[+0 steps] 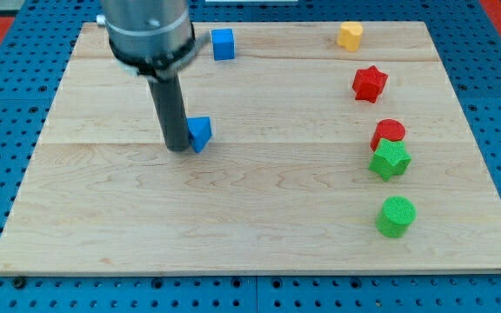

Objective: Push the blue triangle to the top left

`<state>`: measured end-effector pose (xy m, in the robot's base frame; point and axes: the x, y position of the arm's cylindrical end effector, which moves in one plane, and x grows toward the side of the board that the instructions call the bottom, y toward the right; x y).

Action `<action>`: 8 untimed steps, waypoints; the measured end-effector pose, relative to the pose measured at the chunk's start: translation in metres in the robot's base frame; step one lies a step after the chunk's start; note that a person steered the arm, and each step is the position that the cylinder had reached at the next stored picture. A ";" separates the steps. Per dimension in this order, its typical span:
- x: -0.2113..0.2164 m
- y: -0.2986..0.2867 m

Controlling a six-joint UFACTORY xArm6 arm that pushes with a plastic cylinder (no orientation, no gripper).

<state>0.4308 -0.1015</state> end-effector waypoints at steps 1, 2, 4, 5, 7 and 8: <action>-0.003 0.042; 0.018 0.096; -0.035 0.033; -0.087 -0.014; -0.130 -0.063; -0.101 -0.025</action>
<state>0.3294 -0.1261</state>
